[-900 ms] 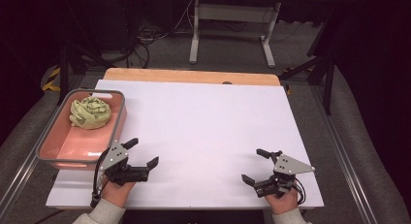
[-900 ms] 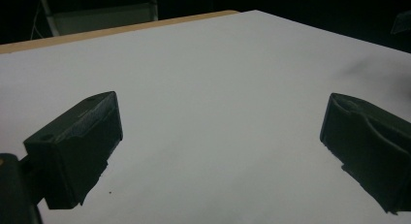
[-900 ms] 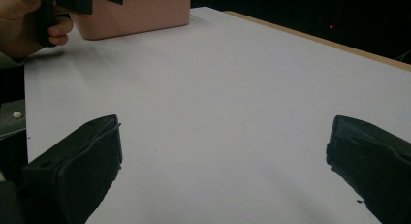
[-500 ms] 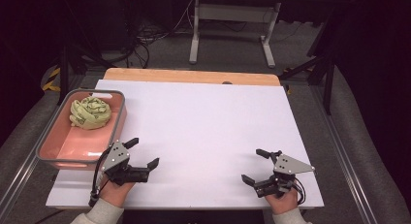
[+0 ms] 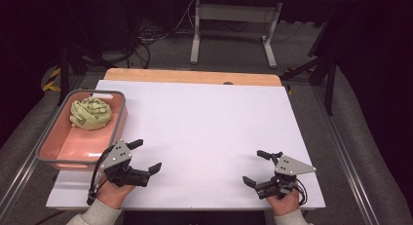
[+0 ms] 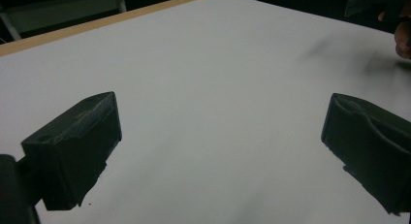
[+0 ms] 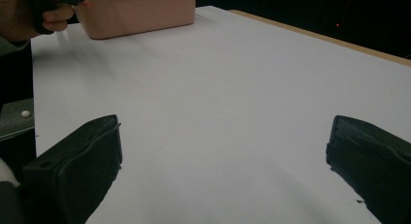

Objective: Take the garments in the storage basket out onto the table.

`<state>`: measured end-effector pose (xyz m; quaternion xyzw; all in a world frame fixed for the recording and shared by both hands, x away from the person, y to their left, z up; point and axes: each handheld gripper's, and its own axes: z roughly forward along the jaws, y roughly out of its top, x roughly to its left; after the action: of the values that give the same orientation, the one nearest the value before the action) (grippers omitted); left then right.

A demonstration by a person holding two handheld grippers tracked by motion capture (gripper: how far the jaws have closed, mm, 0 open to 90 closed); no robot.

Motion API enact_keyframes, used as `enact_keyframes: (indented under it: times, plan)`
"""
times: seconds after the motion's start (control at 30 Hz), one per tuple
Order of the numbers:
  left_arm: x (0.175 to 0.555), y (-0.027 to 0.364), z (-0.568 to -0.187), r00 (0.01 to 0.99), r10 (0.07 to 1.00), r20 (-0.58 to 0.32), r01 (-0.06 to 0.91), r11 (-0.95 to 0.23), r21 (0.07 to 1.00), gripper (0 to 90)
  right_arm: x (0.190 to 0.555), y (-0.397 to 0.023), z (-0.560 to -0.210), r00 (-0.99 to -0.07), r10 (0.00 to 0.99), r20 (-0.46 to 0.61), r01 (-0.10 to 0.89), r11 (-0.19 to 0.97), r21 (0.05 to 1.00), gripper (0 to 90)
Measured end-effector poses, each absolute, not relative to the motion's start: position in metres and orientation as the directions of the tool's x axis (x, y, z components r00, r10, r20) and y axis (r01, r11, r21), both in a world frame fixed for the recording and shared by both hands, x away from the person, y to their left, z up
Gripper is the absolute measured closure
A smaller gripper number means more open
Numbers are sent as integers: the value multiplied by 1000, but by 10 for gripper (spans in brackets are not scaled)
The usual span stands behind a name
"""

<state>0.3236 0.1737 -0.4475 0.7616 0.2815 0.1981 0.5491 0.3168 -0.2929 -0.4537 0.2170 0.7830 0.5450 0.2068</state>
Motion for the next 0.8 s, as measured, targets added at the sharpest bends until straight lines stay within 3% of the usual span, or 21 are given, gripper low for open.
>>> enact_keyframes:
  times: [0.37,0.6,0.8]
  plan:
    - [327,174,-432,769,639,20,242,-319,916,33,317,-293,-454,-825,560,-76,122,308,943,1]
    - [331,182,-420,757,653,1,265,-310,913,36,318,-293,-456,-827,557,-71,128,311,942,1]
    - [331,186,-408,718,693,68,253,-351,902,89,318,-292,-456,-827,558,-67,134,311,941,1]
